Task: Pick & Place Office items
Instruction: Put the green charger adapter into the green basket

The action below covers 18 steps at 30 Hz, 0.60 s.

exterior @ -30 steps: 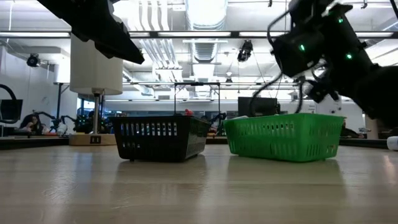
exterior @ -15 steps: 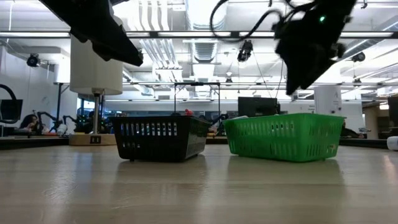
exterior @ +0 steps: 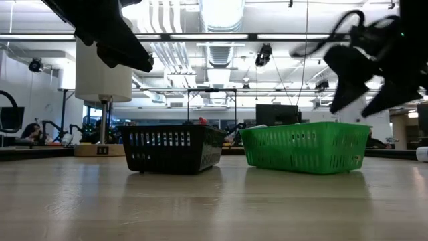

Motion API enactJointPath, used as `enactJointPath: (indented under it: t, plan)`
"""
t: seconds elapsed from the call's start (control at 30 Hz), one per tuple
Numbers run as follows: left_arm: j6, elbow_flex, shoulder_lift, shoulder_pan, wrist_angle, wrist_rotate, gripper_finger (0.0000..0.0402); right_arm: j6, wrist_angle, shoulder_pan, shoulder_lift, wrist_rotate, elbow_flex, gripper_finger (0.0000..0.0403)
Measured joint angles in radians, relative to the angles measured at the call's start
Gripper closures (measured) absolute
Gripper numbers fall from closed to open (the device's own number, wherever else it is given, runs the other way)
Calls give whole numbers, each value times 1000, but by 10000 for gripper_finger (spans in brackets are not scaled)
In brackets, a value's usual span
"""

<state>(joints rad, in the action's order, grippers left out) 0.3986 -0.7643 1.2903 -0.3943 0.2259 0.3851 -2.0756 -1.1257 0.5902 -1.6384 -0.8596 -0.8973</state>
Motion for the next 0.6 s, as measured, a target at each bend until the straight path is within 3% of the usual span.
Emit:
enactJointPath:
  t: [0.33, 0.6]
  plan:
    - [-81, -1, 0, 2, 0, 34, 213, -276, -125, 21, -170, 257, 0, 77]
    - [-78, -2, 0, 2, 0, 34, 213, -287, -131, 8, -314, 329, -34, 77]
